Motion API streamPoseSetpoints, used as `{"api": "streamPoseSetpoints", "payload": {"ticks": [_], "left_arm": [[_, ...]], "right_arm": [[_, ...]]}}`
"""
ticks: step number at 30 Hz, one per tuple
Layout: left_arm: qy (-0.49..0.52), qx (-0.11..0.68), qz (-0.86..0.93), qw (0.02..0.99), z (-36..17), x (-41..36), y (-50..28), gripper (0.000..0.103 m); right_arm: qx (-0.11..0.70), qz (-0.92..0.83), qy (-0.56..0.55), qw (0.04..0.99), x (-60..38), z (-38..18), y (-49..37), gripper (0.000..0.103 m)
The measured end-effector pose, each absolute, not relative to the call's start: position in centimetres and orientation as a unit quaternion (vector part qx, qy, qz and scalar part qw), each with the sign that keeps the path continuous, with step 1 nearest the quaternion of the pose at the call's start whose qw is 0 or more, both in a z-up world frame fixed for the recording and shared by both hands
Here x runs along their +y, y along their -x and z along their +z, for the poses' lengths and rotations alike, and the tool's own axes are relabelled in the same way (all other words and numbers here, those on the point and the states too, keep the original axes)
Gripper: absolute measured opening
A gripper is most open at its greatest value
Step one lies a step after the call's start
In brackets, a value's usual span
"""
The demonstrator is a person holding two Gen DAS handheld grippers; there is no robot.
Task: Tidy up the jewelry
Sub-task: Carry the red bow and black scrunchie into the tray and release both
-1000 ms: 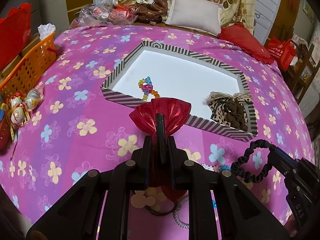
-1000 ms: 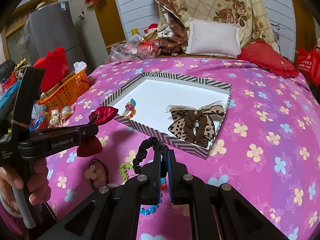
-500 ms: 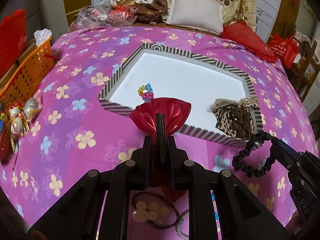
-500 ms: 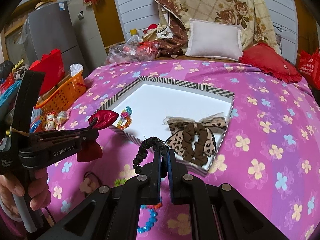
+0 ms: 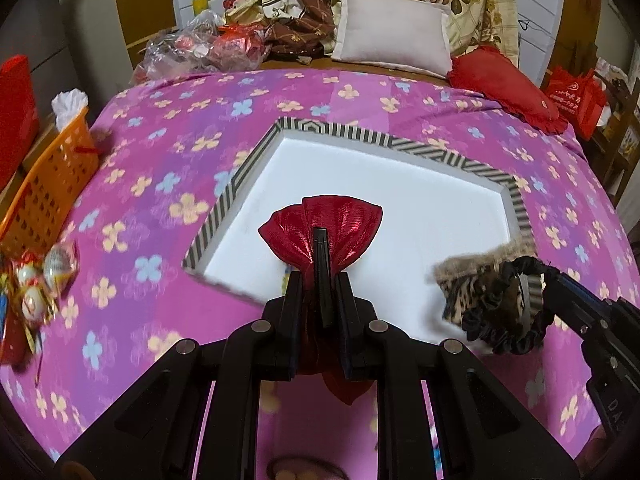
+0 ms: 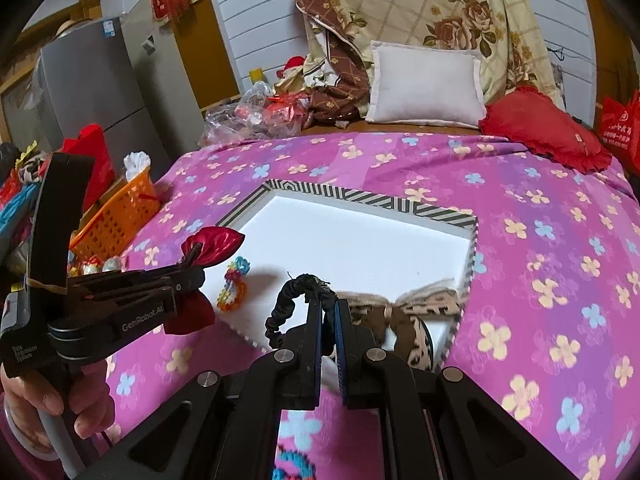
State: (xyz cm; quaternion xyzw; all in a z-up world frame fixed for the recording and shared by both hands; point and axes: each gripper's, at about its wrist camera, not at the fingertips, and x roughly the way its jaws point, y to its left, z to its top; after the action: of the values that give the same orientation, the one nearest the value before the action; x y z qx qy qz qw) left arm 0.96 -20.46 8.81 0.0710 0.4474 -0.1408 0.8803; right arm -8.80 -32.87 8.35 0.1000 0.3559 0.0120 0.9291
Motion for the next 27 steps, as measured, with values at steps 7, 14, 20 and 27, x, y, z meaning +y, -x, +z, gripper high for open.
{"api": "streamPoseSetpoints", "payload": {"ticks": [7, 14, 20, 27], "left_arm": [[-0.075, 0.457, -0.134, 0.876, 7.4, -21.7, -3.4, 0.014], [-0.080, 0.472, -0.124, 0.869, 5.1, -22.7, -5.6, 0.014], [-0.081, 0.486, -0.120, 0.862, 3.6, -23.0, -6.8, 0.014], [-0.081, 0.494, -0.118, 0.857, 2.6, -23.1, -6.9, 0.015]], "right_arm": [[0.376, 0.021, -0.104, 0.921, -32.9, 6.6, 5.9, 0.006], [0.398, 0.020, -0.113, 0.910, -33.3, 4.4, 4.1, 0.006], [0.420, 0.012, -0.111, 0.901, -33.7, 2.9, 3.4, 0.006], [0.431, 0.002, -0.090, 0.898, -33.4, 2.3, 3.4, 0.006]]}}
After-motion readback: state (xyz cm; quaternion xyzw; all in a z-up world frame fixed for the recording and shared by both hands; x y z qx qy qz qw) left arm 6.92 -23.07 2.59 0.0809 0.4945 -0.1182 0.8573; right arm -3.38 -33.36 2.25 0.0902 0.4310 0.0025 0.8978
